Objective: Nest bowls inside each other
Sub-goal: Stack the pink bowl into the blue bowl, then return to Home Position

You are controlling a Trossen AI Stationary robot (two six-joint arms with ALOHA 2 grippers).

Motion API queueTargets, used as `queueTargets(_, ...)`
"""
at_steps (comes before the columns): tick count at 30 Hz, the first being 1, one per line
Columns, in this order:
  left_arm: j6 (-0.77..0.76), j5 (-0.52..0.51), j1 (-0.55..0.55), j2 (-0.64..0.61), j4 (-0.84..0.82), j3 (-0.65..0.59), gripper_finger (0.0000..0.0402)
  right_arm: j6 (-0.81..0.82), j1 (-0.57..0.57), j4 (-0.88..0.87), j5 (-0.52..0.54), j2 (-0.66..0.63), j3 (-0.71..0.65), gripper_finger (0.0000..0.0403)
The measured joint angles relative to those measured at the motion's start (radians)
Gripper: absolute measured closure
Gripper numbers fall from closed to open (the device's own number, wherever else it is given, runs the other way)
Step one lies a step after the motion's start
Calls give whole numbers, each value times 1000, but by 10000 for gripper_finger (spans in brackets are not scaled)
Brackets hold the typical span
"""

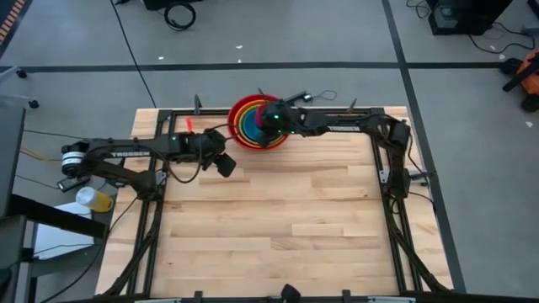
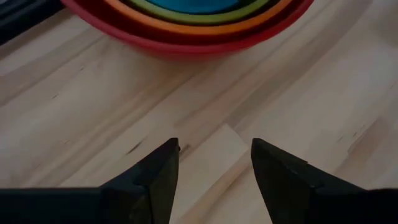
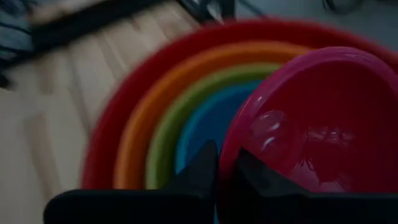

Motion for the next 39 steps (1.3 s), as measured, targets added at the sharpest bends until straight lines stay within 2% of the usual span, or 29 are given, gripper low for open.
queueTargets(2,-6,4,-1,-12,-20,0,198,27,-3,-67,-4,34,53,360)
queueTargets(5,-6,5,-4,-44,-28,0,198,34,-8,-119,-72,60,106,335)
queueTargets(10,2,-13,-4,-116,-37,0,198,56,-8,-144,-125,66,154,262)
queueTargets(15,25,-40,-4,-175,-35,0,198,157,-8,-256,-48,-1,181,195)
queueTargets(18,1,-41,-4,-221,3,0,198,184,-6,-365,-10,-87,182,181)
queueTargets(20,-23,-32,-6,-265,104,0,198,182,9,-416,12,-149,181,180)
queueTargets(25,116,41,-7,-364,432,1,198,154,73,-409,-48,-317,182,200)
queueTargets(28,206,82,-27,-377,493,1,199,134,122,-399,-58,-387,171,229)
queueTargets(31,250,99,-87,-374,530,-10,207,152,174,-346,-101,-451,102,279)
queueTargets(33,262,93,-134,-378,658,-78,218,177,218,-265,-124,-496,20,320)
queueTargets(36,260,74,-192,-401,902,-246,241,211,296,-80,-128,-566,-142,381)
queueTargets(39,243,75,-229,-424,1145,-417,272,211,380,107,-144,-637,-310,391)
